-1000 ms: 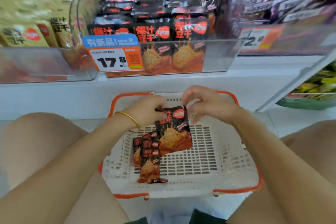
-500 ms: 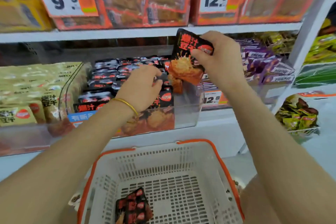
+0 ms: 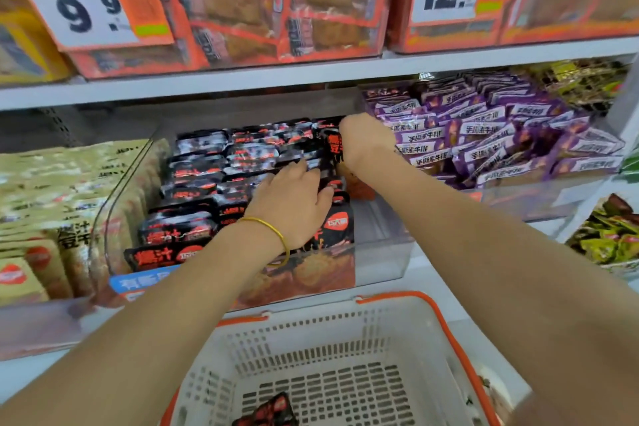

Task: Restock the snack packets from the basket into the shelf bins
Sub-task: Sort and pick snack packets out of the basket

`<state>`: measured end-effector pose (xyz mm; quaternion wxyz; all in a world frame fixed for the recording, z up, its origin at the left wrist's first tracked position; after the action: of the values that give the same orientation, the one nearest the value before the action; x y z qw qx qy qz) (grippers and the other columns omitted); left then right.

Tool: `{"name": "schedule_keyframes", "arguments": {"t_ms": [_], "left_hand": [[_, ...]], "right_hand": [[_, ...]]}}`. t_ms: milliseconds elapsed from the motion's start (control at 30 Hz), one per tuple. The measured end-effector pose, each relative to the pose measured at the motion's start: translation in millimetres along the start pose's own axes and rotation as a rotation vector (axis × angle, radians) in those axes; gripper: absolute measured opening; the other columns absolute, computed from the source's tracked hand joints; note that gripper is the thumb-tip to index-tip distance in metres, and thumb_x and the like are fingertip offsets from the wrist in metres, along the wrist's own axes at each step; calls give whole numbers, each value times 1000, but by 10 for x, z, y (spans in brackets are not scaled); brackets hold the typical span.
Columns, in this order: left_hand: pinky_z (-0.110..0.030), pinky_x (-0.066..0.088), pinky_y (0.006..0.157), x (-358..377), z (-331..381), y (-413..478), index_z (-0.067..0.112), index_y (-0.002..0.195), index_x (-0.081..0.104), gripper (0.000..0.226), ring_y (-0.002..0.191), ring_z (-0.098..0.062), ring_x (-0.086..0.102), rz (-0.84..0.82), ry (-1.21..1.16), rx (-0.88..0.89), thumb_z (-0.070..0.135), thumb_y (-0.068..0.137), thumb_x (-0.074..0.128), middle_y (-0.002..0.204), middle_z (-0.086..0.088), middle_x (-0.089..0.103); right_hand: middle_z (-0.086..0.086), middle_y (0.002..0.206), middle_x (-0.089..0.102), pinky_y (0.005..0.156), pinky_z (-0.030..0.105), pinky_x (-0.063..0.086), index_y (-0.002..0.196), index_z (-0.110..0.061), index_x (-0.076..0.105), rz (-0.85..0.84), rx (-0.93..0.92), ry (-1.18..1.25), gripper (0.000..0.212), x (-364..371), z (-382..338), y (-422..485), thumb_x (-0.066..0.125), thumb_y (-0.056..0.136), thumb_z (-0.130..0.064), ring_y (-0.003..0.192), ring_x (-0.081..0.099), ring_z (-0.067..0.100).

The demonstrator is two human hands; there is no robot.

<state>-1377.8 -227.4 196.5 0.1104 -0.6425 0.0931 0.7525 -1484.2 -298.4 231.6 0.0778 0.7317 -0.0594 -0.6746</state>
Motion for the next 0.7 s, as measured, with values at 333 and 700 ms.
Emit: {"name": "schedule_keyframes", "arguments": {"t_ms": [333, 700], "left_hand": [[-39, 14, 117, 6, -7, -9, 9, 145, 30, 52, 144, -21, 13, -13, -21, -7, 39, 102, 25, 155, -10, 21], [-39, 13, 118, -4, -7, -22, 10, 146, 29, 53, 145, -22, 11, -27, -19, -15, 39, 102, 24, 157, -10, 16]], "right_hand": [[22, 132, 41, 91, 43, 44, 124, 2, 43, 54, -77, 120, 47, 187, -14, 167, 55, 79, 12, 118, 48, 40], [17, 124, 46, 95, 37, 40, 106, -1, 58, 82, -185, -48, 26, 151, -5, -482, 51, 83, 9, 125, 33, 33]]}}
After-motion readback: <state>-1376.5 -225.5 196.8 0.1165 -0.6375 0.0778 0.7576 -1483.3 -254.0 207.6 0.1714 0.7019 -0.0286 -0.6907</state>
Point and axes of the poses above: each hand's wrist, its own y-axis towards the middle knuckle, its own x-axis out of the palm, z = x × y, the point moved 6 cm from there along y, towards the middle knuckle
